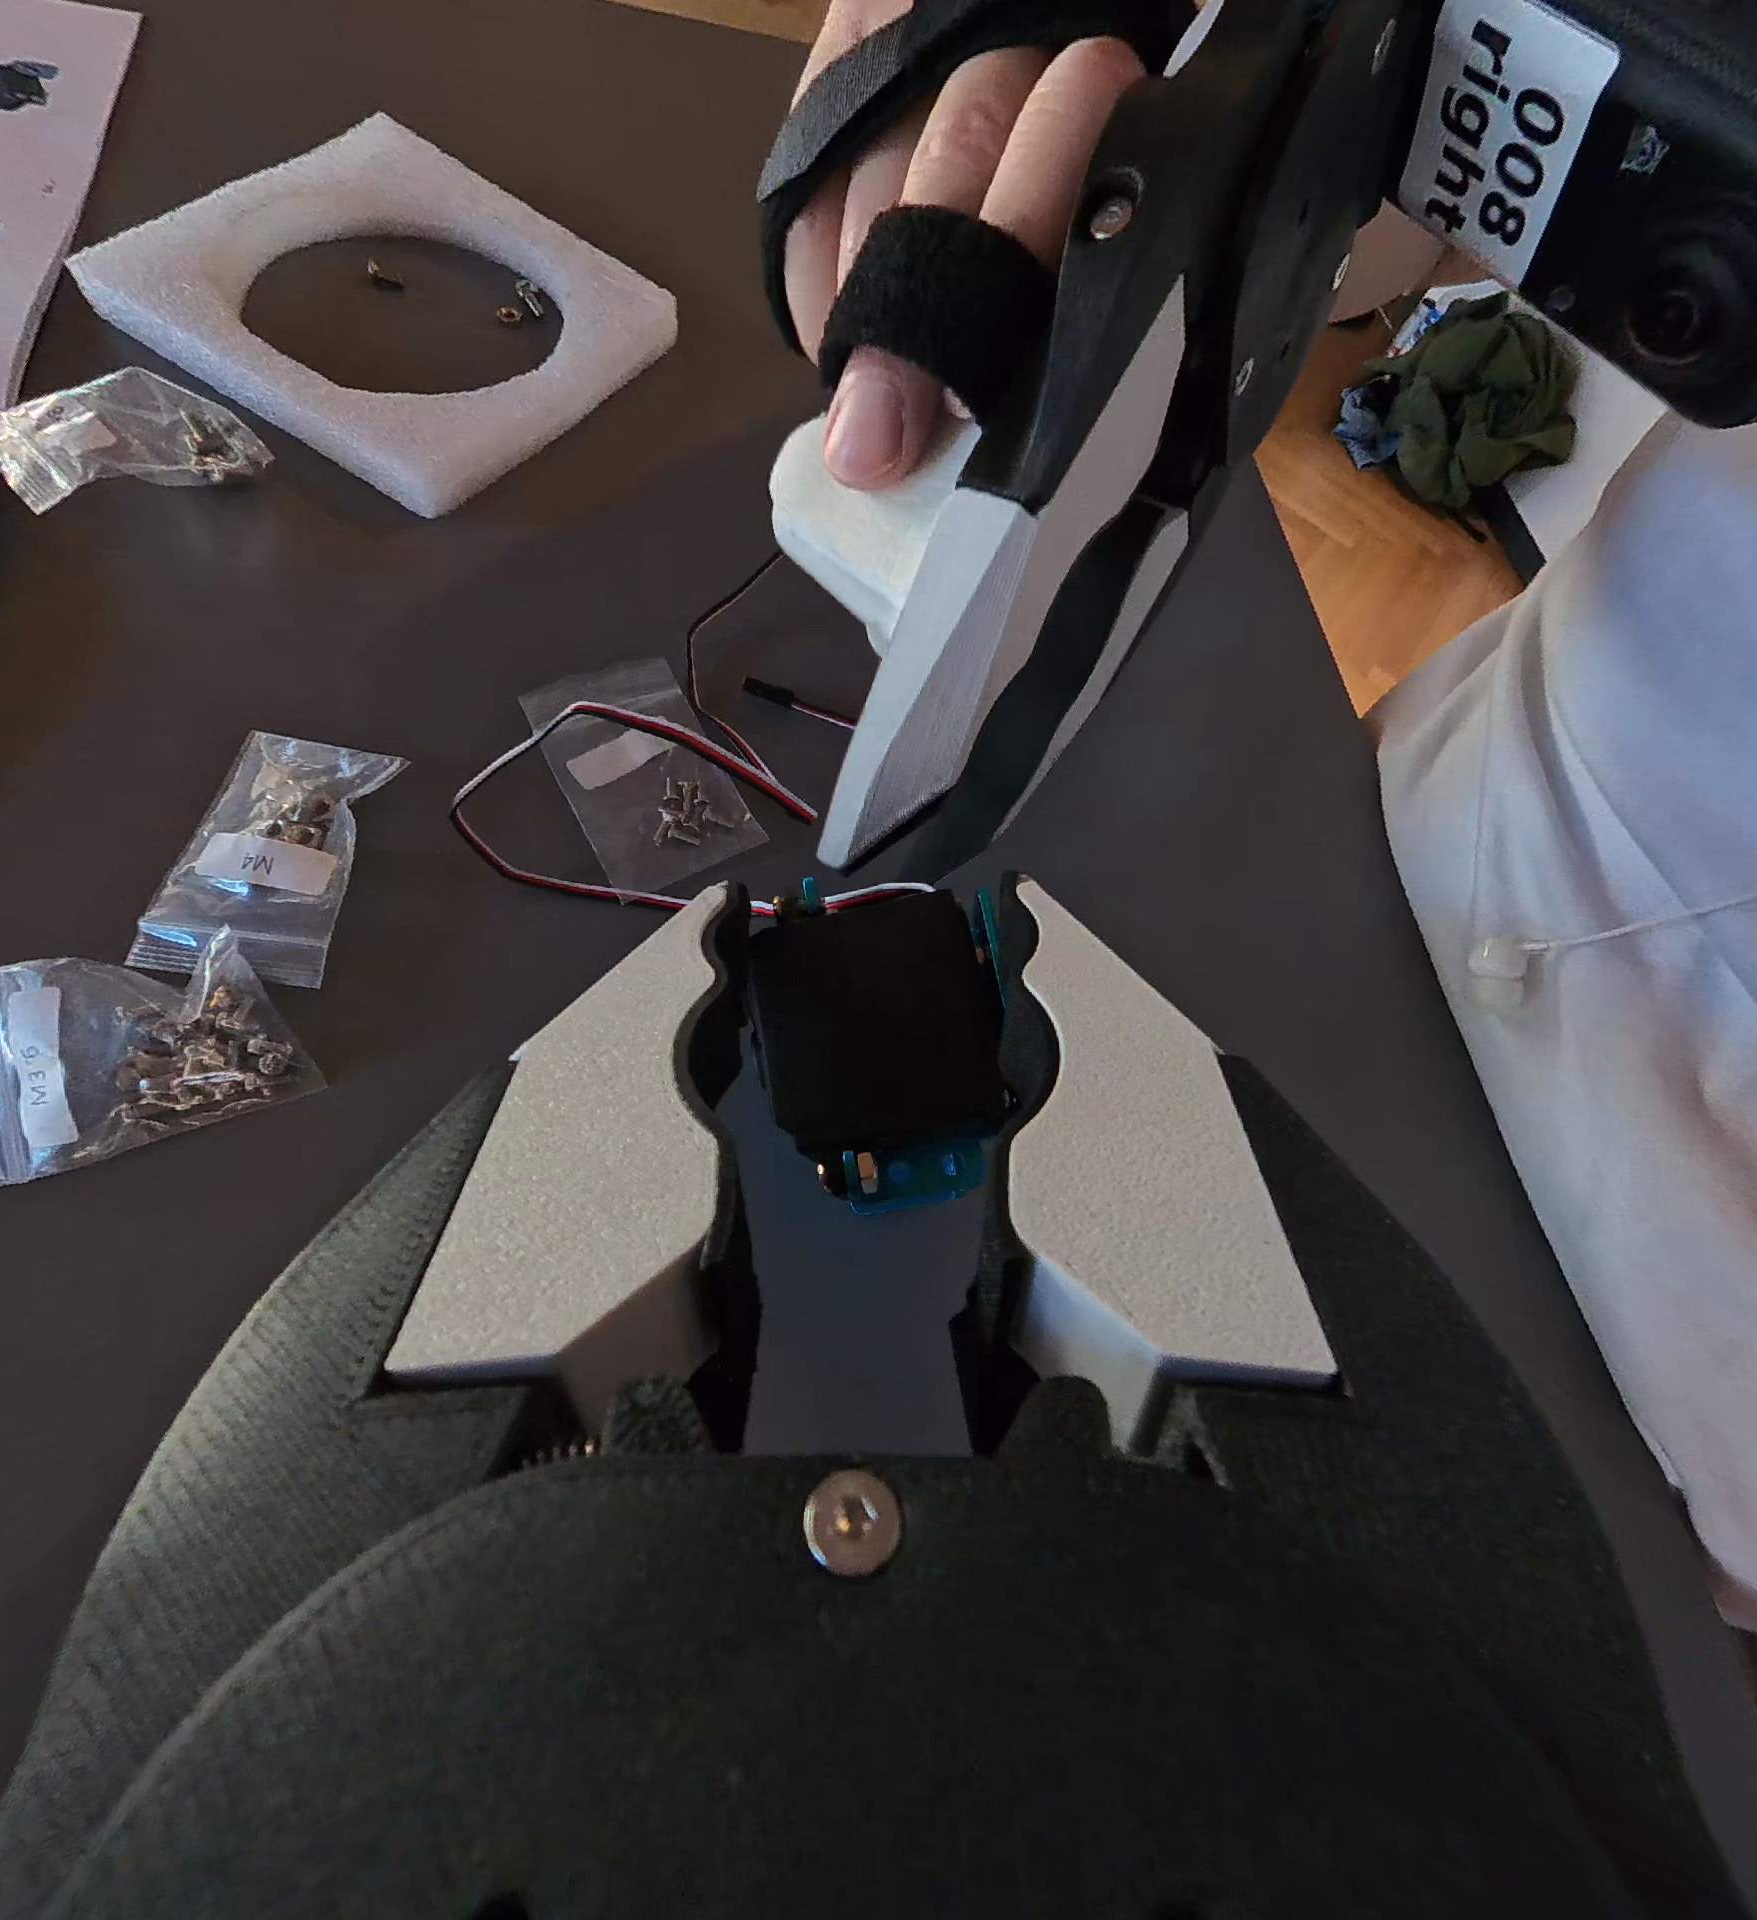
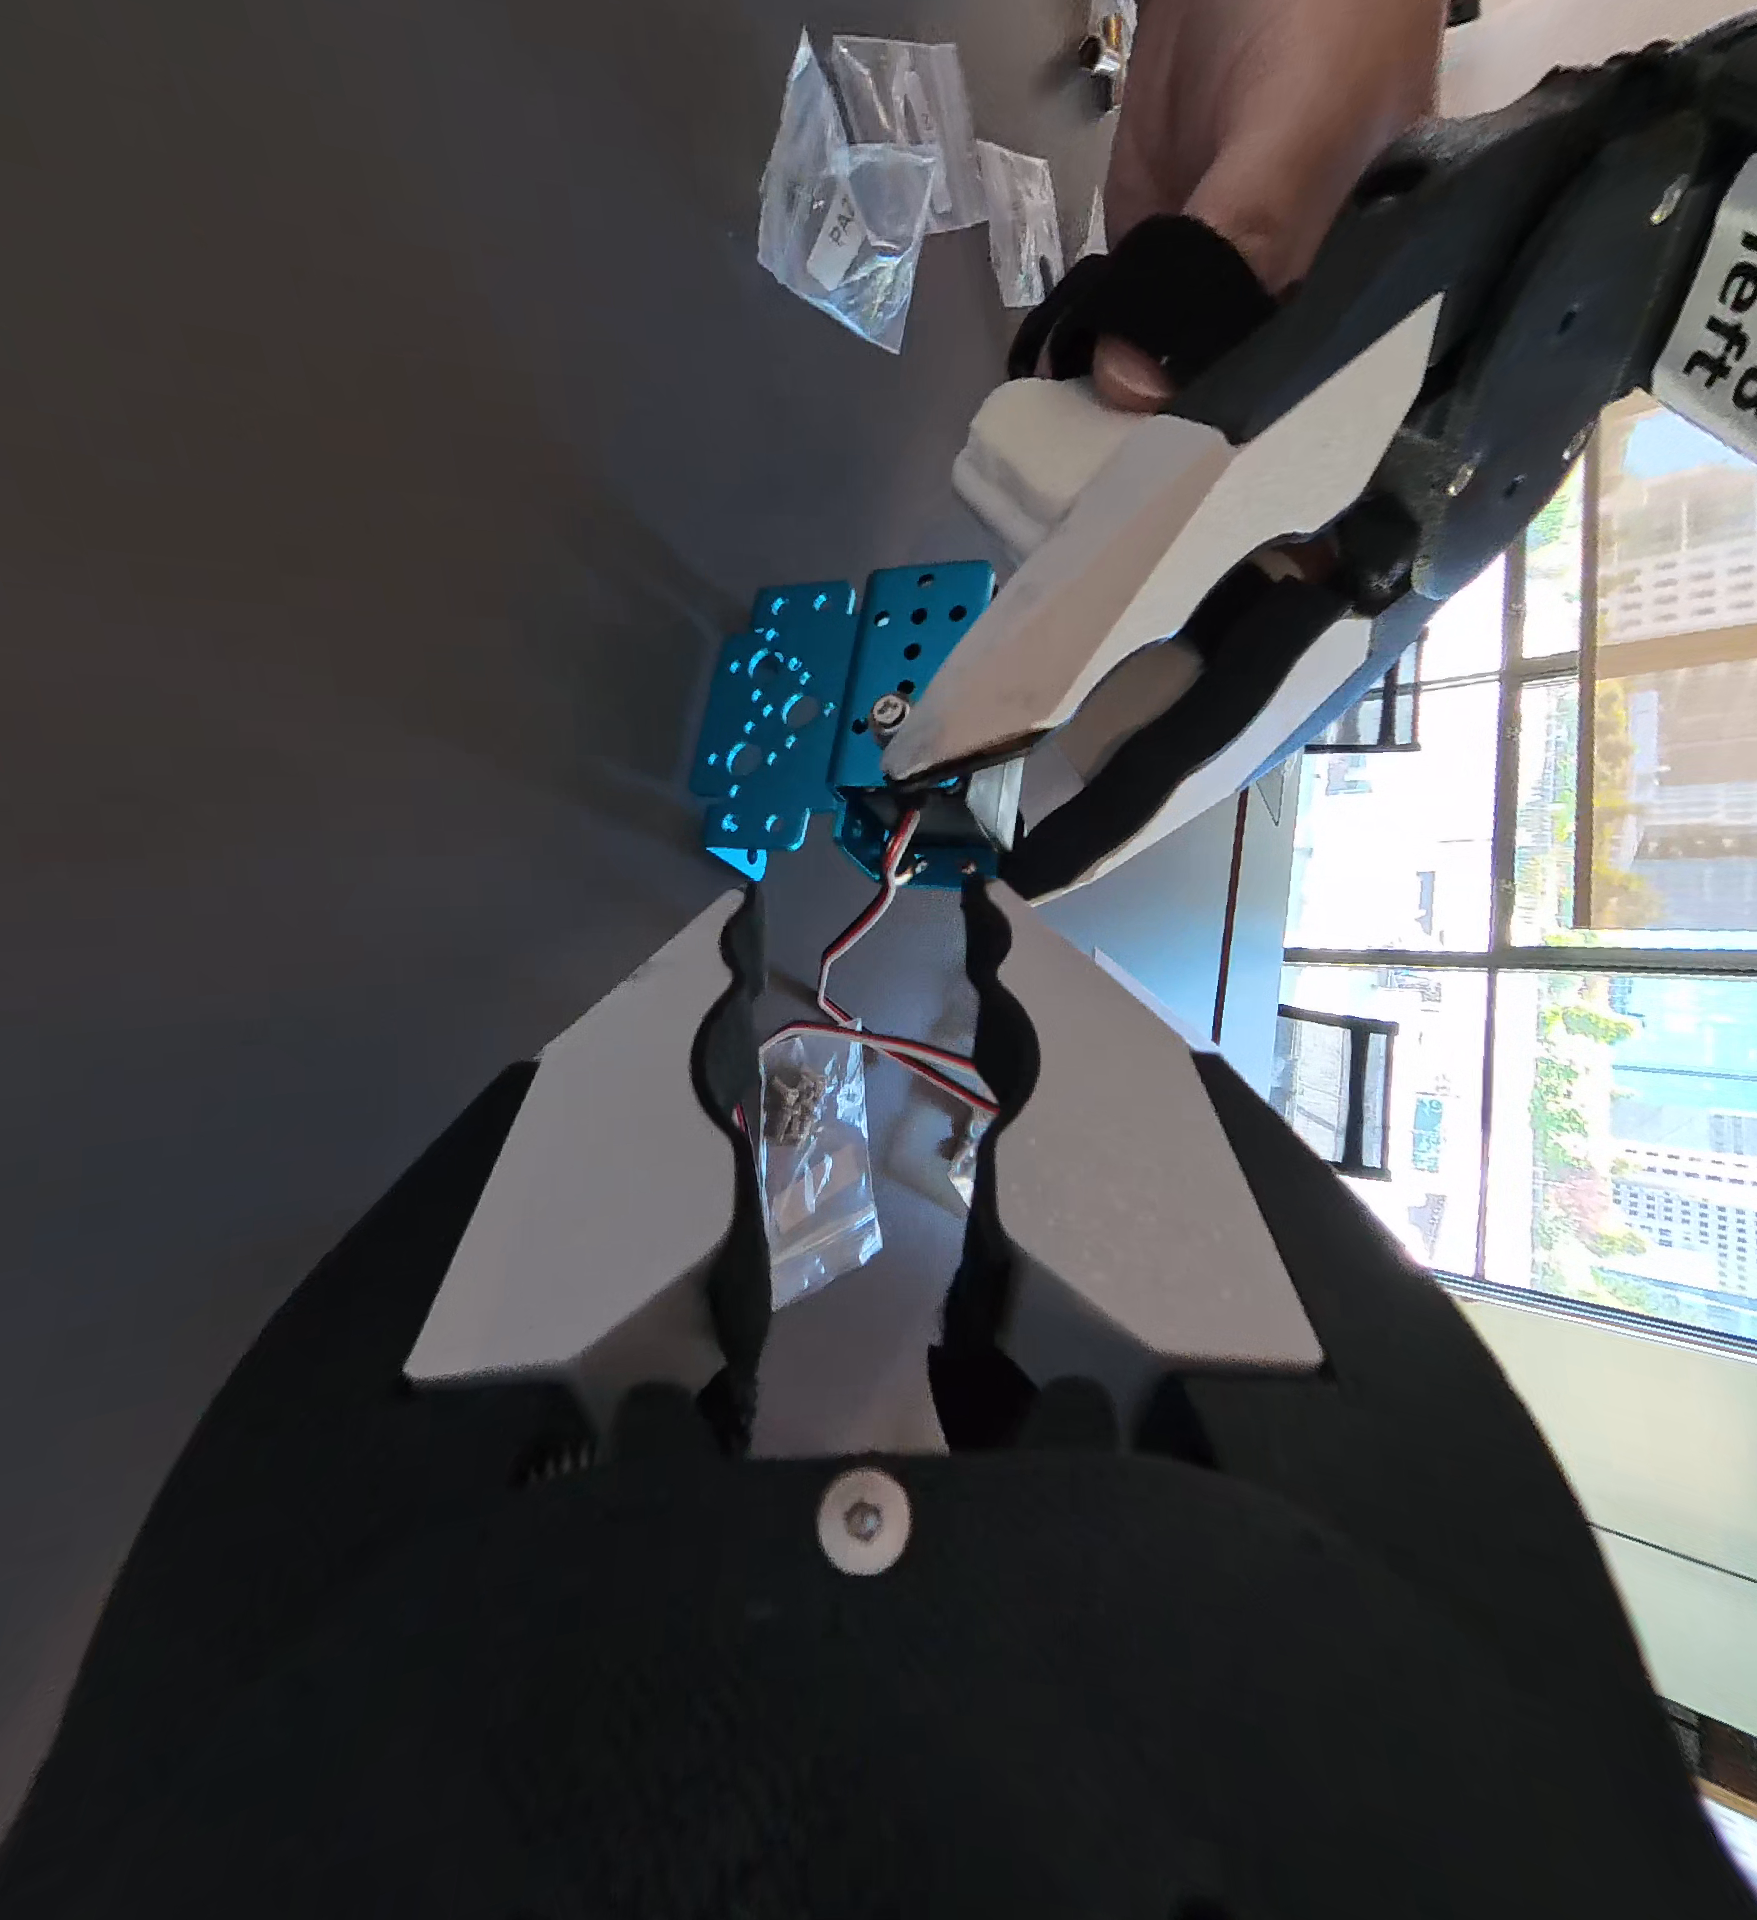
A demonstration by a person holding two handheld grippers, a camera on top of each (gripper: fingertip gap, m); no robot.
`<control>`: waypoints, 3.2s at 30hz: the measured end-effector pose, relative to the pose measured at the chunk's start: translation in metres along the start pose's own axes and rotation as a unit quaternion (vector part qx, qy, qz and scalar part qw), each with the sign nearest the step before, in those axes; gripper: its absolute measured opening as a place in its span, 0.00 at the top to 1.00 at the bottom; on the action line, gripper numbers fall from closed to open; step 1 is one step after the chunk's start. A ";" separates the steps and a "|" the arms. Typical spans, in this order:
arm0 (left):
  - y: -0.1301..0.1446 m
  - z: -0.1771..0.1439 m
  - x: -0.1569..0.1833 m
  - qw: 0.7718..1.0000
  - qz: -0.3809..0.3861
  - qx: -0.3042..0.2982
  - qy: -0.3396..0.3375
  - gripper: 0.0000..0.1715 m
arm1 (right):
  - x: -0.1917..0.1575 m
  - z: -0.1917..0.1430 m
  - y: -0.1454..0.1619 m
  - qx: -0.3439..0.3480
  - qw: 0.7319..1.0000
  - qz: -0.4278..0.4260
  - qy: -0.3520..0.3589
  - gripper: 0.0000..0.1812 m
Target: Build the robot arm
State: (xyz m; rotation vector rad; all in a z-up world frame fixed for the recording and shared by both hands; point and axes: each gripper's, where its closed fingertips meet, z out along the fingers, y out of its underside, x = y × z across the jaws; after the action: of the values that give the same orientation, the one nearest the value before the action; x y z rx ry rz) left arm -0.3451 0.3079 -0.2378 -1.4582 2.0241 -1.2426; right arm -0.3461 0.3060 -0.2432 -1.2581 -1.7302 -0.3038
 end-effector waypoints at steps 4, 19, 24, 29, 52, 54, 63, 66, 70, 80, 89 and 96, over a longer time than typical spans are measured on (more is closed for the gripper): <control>0.000 0.000 0.000 1.000 0.003 -0.003 0.000 0.72 | 0.000 0.000 0.001 0.004 1.000 0.026 -0.003 0.79; 0.000 0.001 0.002 1.000 0.015 0.008 -0.011 0.72 | 0.030 0.003 0.008 0.148 0.757 0.616 -0.160 0.90; 0.000 0.000 0.001 1.000 0.006 0.015 -0.007 0.72 | 0.021 0.010 0.008 0.133 0.742 0.628 -0.190 0.89; -0.001 0.000 -0.001 1.000 -0.005 0.028 0.002 0.72 | 0.020 0.012 0.010 0.107 0.773 0.600 -0.174 0.90; -0.003 0.001 0.005 0.997 0.007 0.069 0.016 0.72 | 0.010 0.016 0.008 0.088 0.781 0.574 -0.229 0.88; -0.002 0.002 0.007 0.997 0.021 0.074 0.003 0.72 | 0.016 0.012 0.007 0.115 0.774 0.582 -0.222 0.88; -0.003 0.002 0.008 0.997 0.026 0.072 -0.009 0.72 | 0.015 0.013 0.005 0.169 0.777 0.568 -0.212 0.90; -0.003 0.002 0.008 0.997 0.025 0.074 -0.009 0.72 | 0.014 0.013 0.005 0.175 0.776 0.566 -0.216 0.90; -0.002 0.002 0.008 0.997 0.024 0.070 -0.010 0.72 | 0.009 0.014 0.005 0.175 0.771 0.568 -0.227 0.91; -0.002 0.001 0.010 0.997 0.021 0.069 -0.007 0.71 | 0.006 0.018 0.000 0.184 0.767 0.569 -0.235 0.91; -0.016 -0.022 -0.002 0.995 -0.039 0.094 -0.003 0.77 | 0.006 0.016 -0.001 0.184 0.770 0.563 -0.236 0.91; -0.017 -0.025 -0.009 0.997 -0.070 -0.030 0.015 0.94 | 0.004 0.012 0.002 0.156 0.792 0.545 -0.224 0.90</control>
State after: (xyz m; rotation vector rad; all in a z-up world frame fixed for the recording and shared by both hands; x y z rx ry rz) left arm -0.3494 0.3253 -0.2120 -1.6430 2.0243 -1.2747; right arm -0.3512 0.3171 -0.2472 -1.9216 -1.0411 0.9888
